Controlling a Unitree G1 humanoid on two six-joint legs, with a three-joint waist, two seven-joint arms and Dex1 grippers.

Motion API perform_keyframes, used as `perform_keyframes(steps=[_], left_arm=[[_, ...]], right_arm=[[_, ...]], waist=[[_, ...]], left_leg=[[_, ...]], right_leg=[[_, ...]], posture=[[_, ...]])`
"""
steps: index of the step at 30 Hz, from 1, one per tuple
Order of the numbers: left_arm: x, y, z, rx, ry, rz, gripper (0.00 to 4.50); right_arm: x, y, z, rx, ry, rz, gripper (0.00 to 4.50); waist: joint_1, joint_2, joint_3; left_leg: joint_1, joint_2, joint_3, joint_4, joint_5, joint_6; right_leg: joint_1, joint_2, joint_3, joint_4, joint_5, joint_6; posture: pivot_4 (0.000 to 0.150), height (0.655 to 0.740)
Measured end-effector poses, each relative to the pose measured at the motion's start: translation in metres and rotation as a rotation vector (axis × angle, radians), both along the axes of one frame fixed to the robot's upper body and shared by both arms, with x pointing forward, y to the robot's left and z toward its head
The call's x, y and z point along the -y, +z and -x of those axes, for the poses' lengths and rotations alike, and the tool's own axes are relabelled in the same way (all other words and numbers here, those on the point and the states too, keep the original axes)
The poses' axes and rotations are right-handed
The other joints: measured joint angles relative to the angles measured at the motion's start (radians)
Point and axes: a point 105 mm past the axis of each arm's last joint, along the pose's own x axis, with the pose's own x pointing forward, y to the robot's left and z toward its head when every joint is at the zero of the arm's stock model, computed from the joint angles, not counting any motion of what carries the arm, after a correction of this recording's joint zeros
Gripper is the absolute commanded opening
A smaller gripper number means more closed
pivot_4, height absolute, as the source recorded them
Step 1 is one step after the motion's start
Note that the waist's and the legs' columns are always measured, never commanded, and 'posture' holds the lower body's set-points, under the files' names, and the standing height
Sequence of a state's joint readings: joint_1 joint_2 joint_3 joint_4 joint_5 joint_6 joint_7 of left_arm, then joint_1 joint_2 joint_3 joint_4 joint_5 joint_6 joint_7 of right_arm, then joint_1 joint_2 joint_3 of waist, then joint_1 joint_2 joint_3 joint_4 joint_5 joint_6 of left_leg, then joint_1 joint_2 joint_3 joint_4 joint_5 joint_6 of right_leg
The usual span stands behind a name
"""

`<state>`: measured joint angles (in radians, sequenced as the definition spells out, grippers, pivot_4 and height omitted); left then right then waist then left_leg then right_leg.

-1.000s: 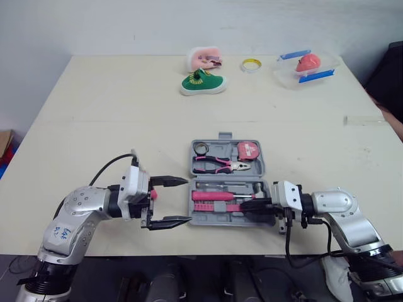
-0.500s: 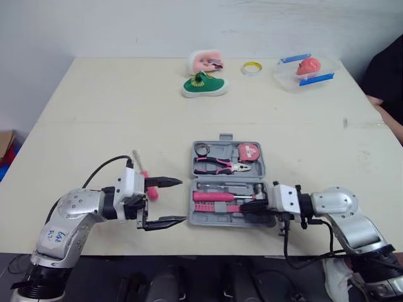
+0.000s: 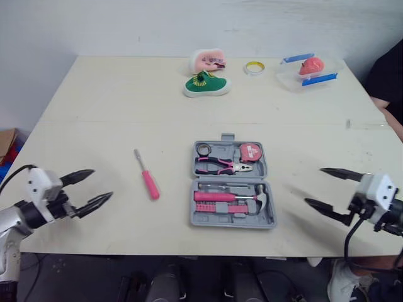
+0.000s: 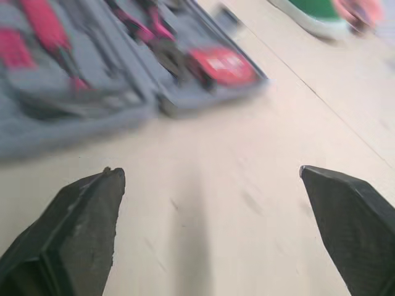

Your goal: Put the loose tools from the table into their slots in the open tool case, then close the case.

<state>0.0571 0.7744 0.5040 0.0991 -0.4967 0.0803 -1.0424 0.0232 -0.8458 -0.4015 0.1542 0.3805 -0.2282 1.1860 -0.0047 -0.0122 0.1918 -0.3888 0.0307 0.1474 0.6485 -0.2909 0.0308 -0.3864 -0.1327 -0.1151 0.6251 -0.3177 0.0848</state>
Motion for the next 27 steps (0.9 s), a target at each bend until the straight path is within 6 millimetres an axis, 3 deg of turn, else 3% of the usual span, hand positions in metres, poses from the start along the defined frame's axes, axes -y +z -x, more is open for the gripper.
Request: perform_keyframes(steps=[5, 7, 10, 18, 24, 27], left_arm=[[-0.055, -0.014, 0.031, -0.04, 0.205, -0.056, 4.5], [-0.068, -0.014, 0.036, -0.027, 0.266, -0.054, 4.5], [-0.072, -0.009, 0.036, 0.008, 0.304, -0.059, 4.5], [-0.054, -0.009, 0.025, -0.029, 0.373, -0.002, 4.5], [0.01, 0.003, 0.016, -0.04, 0.336, 0.076, 4.5], [0.063, 0.013, 0.005, -0.062, 0.329, 0.143, 4.5]], right_arm=[[0.064, -0.011, 0.023, 0.006, -0.197, 0.029, 4.48], [0.081, -0.021, 0.031, -0.032, -0.257, 0.028, 4.48], [0.082, -0.021, 0.029, -0.023, -0.257, 0.02, 4.48], [0.038, -0.003, 0.007, 0.054, -0.109, -0.042, 4.48], [-0.033, 0.028, -0.013, 0.131, 0.145, -0.191, 4.48], [-0.076, 0.046, -0.017, 0.183, 0.319, -0.214, 4.48]], waist=[[-0.003, 0.0, 0.0], [-0.007, 0.0, 0.0], [-0.016, 0.0, 0.0], [-0.025, 0.001, 0.0], [-0.022, 0.0, 0.0], [-0.009, 0.0, 0.0]], left_leg=[[0.0, 0.0, 0.002, -0.002, -0.002, 0.0], [0.0, 0.001, 0.002, -0.002, -0.002, 0.0], [0.001, 0.001, 0.001, -0.002, -0.004, 0.004], [-0.001, 0.001, 0.001, -0.004, 0.0, -0.004], [-0.001, 0.001, 0.002, -0.001, 0.0, -0.001], [-0.001, 0.0, 0.001, -0.002, 0.002, -0.003]], right_leg=[[-0.001, 0.0, 0.0, -0.003, -0.001, -0.001], [-0.001, 0.0, 0.0, -0.003, -0.001, -0.001], [0.0, -0.001, 0.002, -0.002, 0.001, -0.001], [-0.005, 0.0, 0.002, 0.001, -0.001, -0.003], [-0.003, 0.0, 0.003, 0.002, 0.001, -0.001], [-0.004, 0.001, 0.003, 0.003, 0.001, -0.001]], posture=[[0.15, 0.74], [0.15, 0.74], [0.15, 0.74], [0.15, 0.74], [0.15, 0.74], [0.15, 0.74]])
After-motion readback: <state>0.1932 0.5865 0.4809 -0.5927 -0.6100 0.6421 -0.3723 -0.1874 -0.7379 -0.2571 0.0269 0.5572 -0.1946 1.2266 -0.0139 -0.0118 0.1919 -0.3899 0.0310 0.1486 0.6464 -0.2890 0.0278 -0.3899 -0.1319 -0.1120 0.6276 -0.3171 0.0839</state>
